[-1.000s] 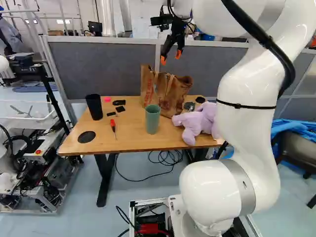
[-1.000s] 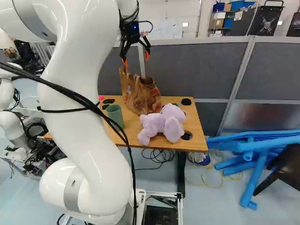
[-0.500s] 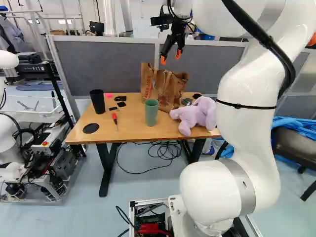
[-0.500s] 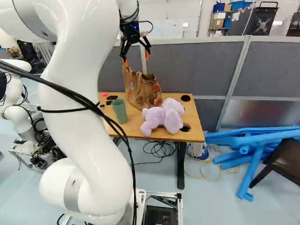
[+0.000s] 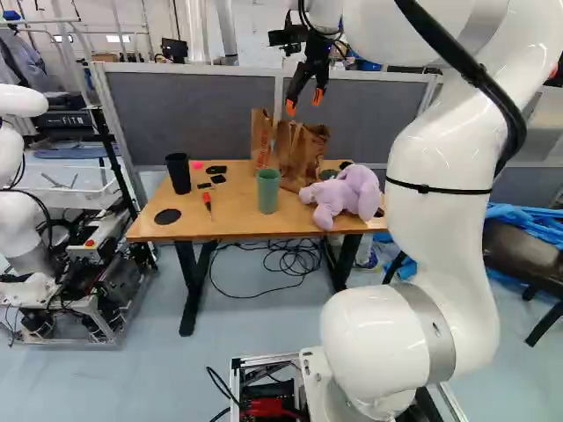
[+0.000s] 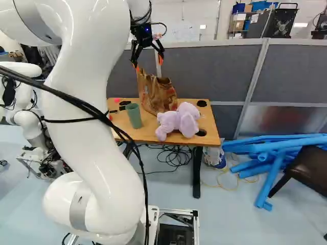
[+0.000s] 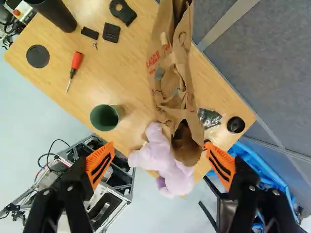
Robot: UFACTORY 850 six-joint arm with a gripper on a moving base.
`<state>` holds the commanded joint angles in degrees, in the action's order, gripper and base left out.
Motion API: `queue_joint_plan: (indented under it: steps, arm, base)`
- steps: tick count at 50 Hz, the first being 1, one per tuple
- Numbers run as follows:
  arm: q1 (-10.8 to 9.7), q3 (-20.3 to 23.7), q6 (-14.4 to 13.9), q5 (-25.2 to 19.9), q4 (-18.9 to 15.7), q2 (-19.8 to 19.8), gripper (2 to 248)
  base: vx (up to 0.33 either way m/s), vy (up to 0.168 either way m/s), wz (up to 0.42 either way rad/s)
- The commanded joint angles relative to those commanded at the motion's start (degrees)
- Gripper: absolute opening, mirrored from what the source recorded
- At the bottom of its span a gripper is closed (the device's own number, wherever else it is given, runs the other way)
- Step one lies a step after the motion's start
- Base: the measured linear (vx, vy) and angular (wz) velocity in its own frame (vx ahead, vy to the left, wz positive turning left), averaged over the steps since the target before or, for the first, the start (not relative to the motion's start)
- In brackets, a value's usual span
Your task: Pick up the bag on the ground and place it on the table
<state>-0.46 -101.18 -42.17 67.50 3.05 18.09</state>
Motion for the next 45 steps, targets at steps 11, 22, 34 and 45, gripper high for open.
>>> queue_joint_plan:
  steps: [11,22,34,45]
  arm:
    - [0.0,0.0,0.0,0.0,0.0,0.0,247]
    - [0.0,0.0,0.0,0.0,0.0,0.0,247]
    - [0.0,0.0,0.0,0.0,0.0,0.0,247]
    - [0.0,0.0,0.0,0.0,0.0,0.0,247]
  base:
    - [-0.11,-0.003,0.009]
    - [-0.11,-0.003,0.009]
    - [-0.107,-0.003,0.008]
    - [-0.104,-0.002,0.005]
